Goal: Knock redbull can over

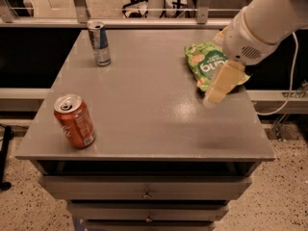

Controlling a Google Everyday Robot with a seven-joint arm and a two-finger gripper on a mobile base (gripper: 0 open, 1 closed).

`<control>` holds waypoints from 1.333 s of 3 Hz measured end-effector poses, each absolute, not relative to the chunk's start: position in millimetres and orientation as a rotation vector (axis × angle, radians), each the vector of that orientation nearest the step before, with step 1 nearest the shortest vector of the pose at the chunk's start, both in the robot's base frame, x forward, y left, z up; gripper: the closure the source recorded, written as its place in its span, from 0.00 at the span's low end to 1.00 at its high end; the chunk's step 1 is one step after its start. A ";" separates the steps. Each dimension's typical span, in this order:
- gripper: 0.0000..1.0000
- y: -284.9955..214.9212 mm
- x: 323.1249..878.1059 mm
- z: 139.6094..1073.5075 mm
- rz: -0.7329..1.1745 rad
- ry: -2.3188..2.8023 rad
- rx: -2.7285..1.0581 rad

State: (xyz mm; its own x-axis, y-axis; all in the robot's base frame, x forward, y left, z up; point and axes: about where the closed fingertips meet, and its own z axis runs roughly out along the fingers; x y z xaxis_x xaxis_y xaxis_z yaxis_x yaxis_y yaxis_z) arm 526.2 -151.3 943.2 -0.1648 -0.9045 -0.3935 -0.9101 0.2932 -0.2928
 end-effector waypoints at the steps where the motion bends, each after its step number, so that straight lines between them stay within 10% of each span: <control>1: 0.00 -104.8 589.7 931.0 0.093 1.964 -1.552; 4: 0.00 48.1 737.6 915.6 0.425 1.747 -1.371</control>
Offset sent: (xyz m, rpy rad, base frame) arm 0.2076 0.1675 -0.0289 0.4290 -0.1607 0.0966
